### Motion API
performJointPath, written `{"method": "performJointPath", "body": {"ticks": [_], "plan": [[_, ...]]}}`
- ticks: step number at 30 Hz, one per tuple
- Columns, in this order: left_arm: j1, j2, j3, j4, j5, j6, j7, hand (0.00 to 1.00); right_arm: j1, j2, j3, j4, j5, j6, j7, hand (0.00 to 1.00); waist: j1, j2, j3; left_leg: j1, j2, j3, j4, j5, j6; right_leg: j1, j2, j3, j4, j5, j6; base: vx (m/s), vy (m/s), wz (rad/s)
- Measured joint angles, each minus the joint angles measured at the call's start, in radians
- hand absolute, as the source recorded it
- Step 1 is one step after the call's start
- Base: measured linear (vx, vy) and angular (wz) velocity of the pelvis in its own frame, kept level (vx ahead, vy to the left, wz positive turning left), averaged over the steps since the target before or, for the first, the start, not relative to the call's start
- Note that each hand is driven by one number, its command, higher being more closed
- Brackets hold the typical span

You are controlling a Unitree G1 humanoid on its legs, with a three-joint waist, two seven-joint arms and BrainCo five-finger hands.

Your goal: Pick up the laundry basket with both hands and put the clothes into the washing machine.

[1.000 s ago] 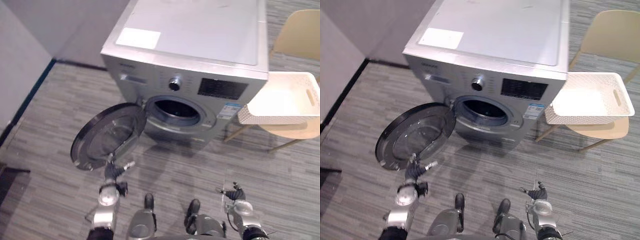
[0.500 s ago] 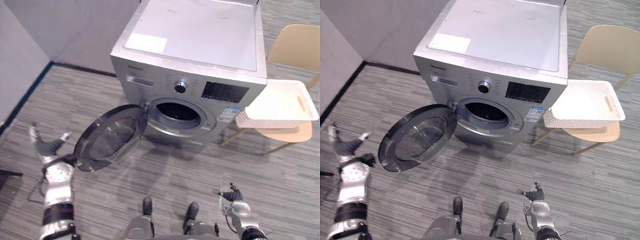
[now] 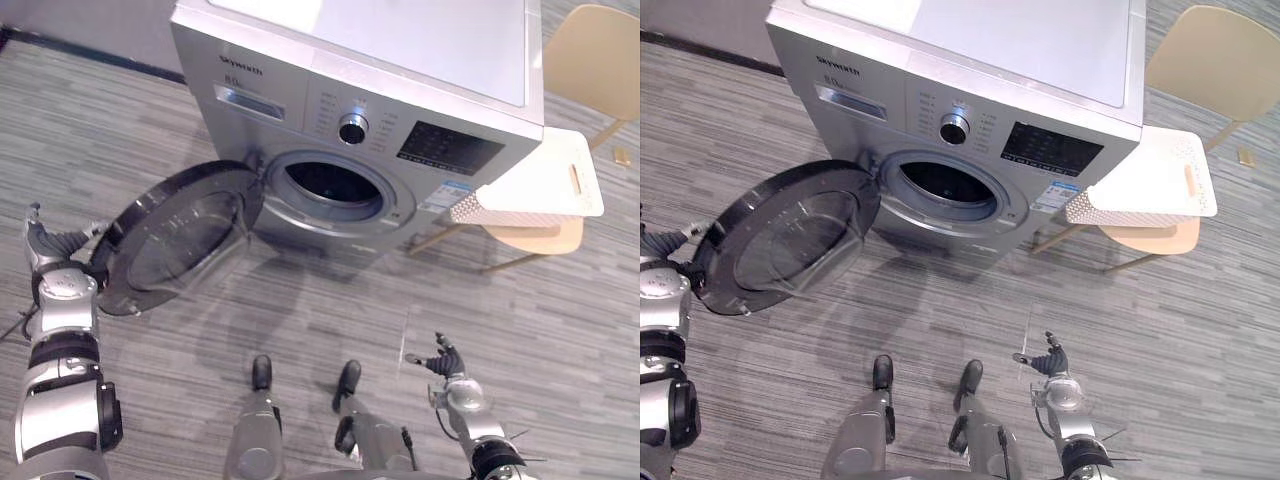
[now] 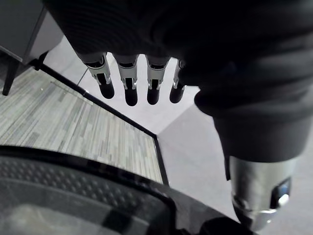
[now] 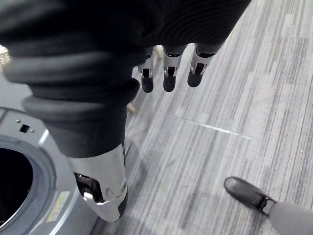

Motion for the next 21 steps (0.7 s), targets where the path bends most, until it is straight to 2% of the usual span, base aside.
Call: {"method": "performJointPath", "body": {"ticks": [4,8,13,16,18,19,21], "plan": [[-0.016,0.005,0.001,0.015,0.001,-0.001,-0.027,0.00,0.008,0.003,0.000,-0.010,0.019,-0.009,0.015,0.00,0.000,-0.009,0.004,-0.037,0.028,0.002,0.062,-0.034,-0.016,-0.011,0.012,0.022,0.000,0.000,0.000,-0.07,-0.021,-0.12],[-0.011,-0.001,-0.004,0.036,0.001,0.000,-0.050,0.00,0.011,0.002,0.018,-0.014,0.026,-0.015,0.019,0.00,0.000,-0.020,0.022,-0.056,0.046,0.000,0.069,-0.027,-0.030,-0.028,0.024,0.032,0.001,-0.001,0.001,-0.08,-0.042,-0.06],[0.093,-0.089,0.001,-0.020,-0.004,-0.015,-0.036,0.00,0.015,0.002,-0.001,-0.013,0.024,-0.015,0.018,0.00,0.002,-0.012,0.030,-0.053,0.048,-0.001,0.076,-0.019,-0.040,-0.027,0.029,0.032,0.004,-0.017,0.018,-0.02,-0.013,-0.02],[0.202,-0.213,0.024,-0.137,-0.024,-0.045,-0.025,0.00,0.014,0.000,-0.024,-0.013,0.009,-0.007,0.017,0.00,0.006,0.007,0.032,-0.036,0.040,-0.001,0.057,-0.009,-0.034,-0.022,0.018,0.029,0.015,-0.022,0.022,0.03,0.027,0.08],[0.283,-0.345,-0.004,-0.210,-0.049,-0.048,-0.025,0.00,0.015,-0.002,-0.034,-0.013,-0.015,0.006,0.016,0.00,0.002,0.041,0.024,-0.005,0.019,-0.010,0.039,-0.007,-0.032,0.006,0.001,0.020,0.016,-0.027,0.029,0.07,0.073,0.20],[0.304,-0.376,-0.022,-0.226,-0.060,-0.047,-0.026,0.00,0.016,-0.002,-0.039,-0.013,-0.018,0.009,0.016,0.00,0.002,0.052,0.019,0.003,0.012,-0.011,0.031,-0.006,-0.031,0.013,-0.004,0.018,0.016,-0.030,0.033,0.09,0.073,0.19],[0.384,-0.495,-0.101,-0.282,-0.083,-0.045,-0.030,0.00,0.016,-0.004,-0.053,-0.015,-0.044,0.011,0.016,0.00,-0.001,0.090,-0.002,0.038,-0.009,-0.012,-0.003,0.004,-0.015,0.035,-0.024,0.012,0.016,-0.039,0.044,0.09,0.087,0.14]]}}
